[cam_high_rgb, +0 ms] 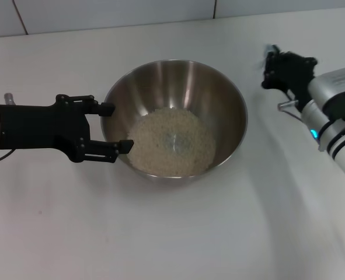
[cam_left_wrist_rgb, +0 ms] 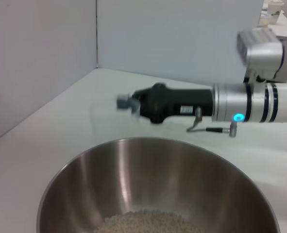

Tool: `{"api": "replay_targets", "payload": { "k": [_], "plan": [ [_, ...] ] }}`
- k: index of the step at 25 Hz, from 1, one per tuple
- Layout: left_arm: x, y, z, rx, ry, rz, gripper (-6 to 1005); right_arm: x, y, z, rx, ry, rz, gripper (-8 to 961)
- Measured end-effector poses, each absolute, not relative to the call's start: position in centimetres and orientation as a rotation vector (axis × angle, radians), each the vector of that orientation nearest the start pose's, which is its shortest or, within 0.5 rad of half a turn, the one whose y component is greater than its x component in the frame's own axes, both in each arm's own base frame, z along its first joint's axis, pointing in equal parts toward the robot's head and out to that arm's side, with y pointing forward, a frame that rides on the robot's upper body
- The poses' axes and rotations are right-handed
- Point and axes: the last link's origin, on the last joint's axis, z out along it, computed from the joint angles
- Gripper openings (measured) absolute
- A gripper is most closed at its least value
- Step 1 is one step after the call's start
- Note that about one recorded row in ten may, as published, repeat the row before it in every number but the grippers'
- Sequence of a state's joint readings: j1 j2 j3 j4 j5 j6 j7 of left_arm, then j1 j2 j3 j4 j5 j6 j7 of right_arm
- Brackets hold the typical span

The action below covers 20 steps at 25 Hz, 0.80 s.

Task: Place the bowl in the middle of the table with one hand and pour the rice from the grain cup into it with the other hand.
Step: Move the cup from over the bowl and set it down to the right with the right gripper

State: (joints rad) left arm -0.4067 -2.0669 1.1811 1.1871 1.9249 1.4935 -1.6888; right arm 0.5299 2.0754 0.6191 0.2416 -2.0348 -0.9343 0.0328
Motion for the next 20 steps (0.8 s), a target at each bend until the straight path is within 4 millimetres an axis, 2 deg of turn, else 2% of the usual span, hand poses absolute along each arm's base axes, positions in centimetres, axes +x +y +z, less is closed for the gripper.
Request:
{"api": "replay_targets", "payload": {
  "k": [4, 9, 15, 20],
  "plan": [
    [-19.8, 33.0, 1.0, -2.892, -0.329, -0.375, 847, 30.5, 36.2, -6.2, -1.804, 0.617, 0.507, 18],
    [-19.8, 33.0, 0.9, -2.892, -0.329, -0.375, 847, 30.7, 35.9, -6.6, -1.814, 0.639, 0.489, 18],
    [-19.8, 33.0, 1.0, -2.892, -0.330, -0.373, 847, 31.5, 34.5, -7.0, -1.802, 0.676, 0.493, 166],
    [-19.9, 32.9, 1.0, -2.891, -0.334, -0.372, 847, 32.3, 32.2, -7.0, -1.763, 0.703, 0.539, 401]
  ]
}}
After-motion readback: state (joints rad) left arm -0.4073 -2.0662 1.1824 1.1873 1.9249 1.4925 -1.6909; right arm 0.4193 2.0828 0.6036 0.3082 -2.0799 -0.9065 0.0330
